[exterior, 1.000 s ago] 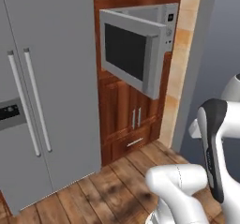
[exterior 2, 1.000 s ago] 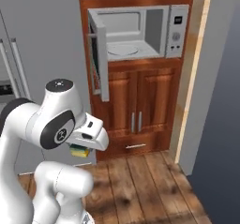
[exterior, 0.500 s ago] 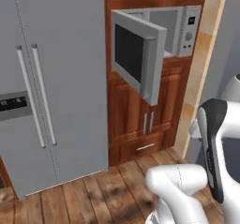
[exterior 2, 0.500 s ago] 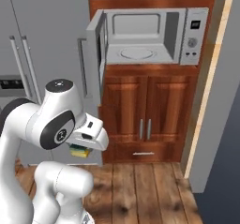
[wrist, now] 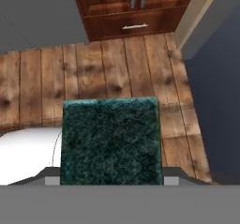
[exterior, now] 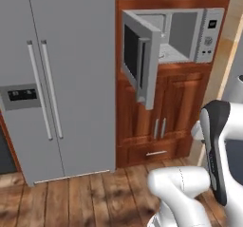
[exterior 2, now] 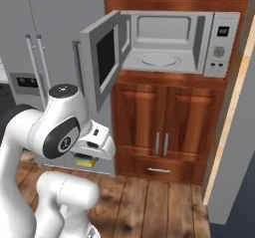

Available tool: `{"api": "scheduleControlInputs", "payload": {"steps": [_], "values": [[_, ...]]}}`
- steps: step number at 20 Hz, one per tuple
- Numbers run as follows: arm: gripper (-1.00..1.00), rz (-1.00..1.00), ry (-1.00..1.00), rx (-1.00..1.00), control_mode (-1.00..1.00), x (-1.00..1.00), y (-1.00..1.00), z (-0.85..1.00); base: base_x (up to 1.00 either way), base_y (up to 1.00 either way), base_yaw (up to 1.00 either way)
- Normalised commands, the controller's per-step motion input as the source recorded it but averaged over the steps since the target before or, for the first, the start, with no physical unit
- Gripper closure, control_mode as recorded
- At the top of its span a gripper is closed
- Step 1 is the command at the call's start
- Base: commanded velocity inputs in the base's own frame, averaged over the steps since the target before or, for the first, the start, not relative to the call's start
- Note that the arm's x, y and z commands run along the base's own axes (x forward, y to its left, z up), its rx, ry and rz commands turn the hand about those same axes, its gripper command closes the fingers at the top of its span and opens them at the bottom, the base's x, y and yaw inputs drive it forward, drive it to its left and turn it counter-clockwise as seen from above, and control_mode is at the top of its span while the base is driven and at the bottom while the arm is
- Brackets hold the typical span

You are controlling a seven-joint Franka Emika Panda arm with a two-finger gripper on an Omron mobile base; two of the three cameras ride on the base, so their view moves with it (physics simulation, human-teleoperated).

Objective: Place the sponge inside the microwave to prepare for sanitizing.

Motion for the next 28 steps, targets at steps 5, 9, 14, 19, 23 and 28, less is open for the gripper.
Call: {"api": "scheduleControlInputs", "payload": {"steps": [5, 9, 14, 19, 23, 28], "values": [[1.0, 0.0, 0.0, 0.0, 1.0, 0.0, 0.0, 0.0, 0.21, -0.56, 0.35], [1.0, 0.0, 0.0, 0.0, 1.0, 0.0, 0.0, 0.0, 0.35, -0.66, 0.32], [1.0, 0.0, 0.0, 0.0, 1.0, 0.0, 0.0, 0.0, 0.46, -0.63, 0.21], [1.0, 0.0, 0.0, 0.0, 1.0, 0.0, 0.0, 0.0, 0.73, -0.45, 0.1], [1.0, 0.0, 0.0, 0.0, 1.0, 0.0, 0.0, 0.0, 0.73, -0.48, 0.13], [1.0, 0.0, 0.0, 0.0, 1.0, 0.0, 0.0, 0.0, 0.41, -0.46, 0.15]]}}
